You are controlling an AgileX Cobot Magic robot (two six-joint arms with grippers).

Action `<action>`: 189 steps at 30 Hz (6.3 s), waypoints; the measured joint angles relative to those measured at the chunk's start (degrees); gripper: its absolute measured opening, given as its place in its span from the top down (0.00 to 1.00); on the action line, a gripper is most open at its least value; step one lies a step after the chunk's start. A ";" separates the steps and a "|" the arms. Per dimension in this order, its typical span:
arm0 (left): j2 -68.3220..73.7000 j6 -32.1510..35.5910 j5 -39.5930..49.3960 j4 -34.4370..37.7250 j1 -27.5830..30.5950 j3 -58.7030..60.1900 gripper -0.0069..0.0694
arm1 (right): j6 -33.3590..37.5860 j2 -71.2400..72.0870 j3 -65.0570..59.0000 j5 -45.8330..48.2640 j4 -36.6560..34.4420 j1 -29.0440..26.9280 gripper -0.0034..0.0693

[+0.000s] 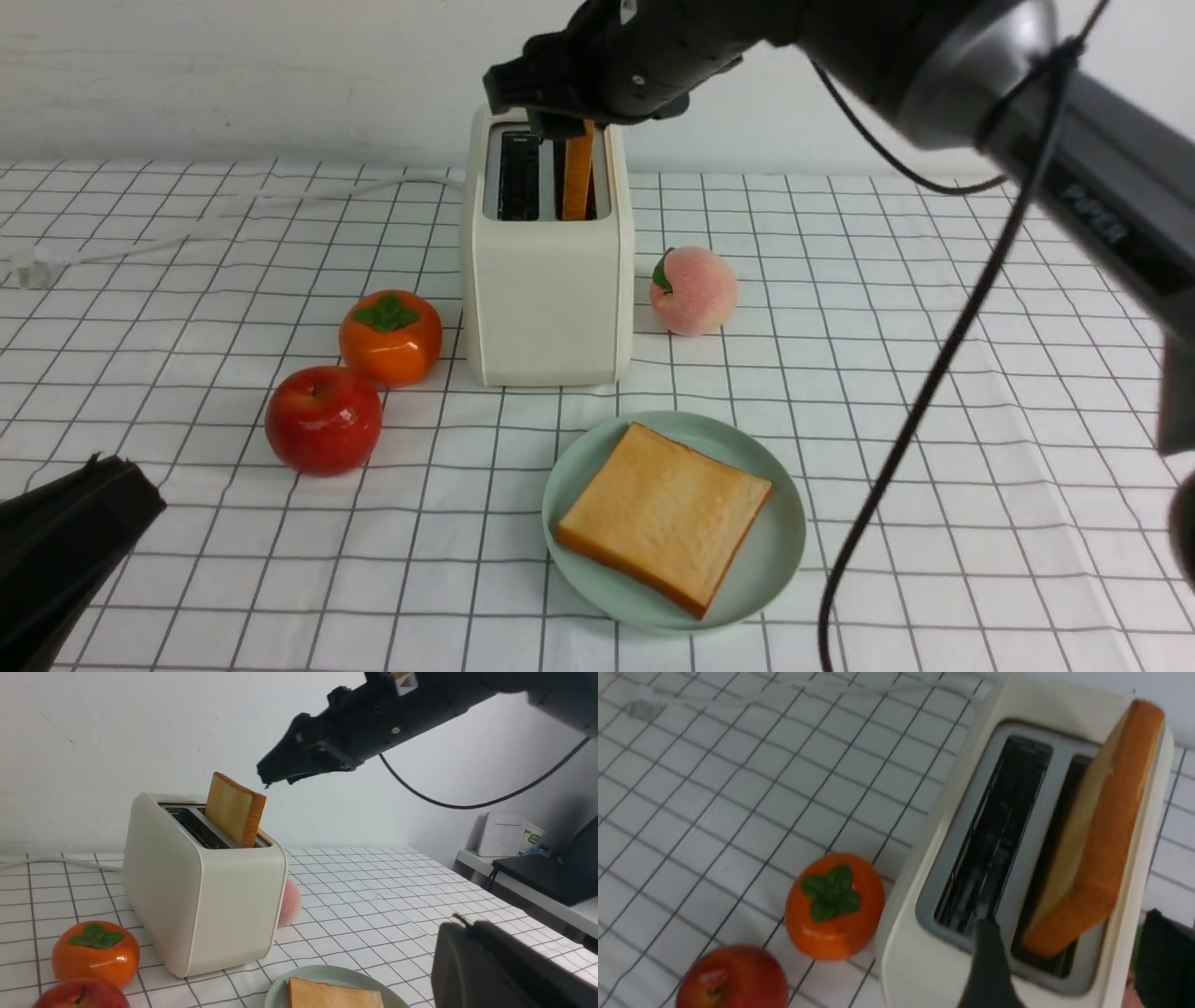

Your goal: Take toasted bread from bread machine on white checkered table place on plate.

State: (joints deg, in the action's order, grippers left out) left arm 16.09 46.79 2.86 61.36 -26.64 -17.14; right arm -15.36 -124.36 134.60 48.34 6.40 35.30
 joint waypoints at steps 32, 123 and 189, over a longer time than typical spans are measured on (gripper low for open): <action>0.00 0.00 0.14 0.00 0.00 0.00 0.91 | -9.18 -1.47 0.50 -13.86 5.81 -3.86 0.80; 0.00 0.00 2.23 0.00 0.00 0.00 0.88 | 85.32 19.84 -72.67 -7.26 -89.01 -20.96 0.80; -1.37 0.00 2.03 0.00 0.00 0.00 0.93 | 17.98 97.53 -93.39 5.64 -15.82 -27.22 0.93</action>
State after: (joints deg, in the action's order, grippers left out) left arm 14.72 46.79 4.88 61.36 -26.64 -17.14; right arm 2.63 -26.84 41.22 53.97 -9.42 8.08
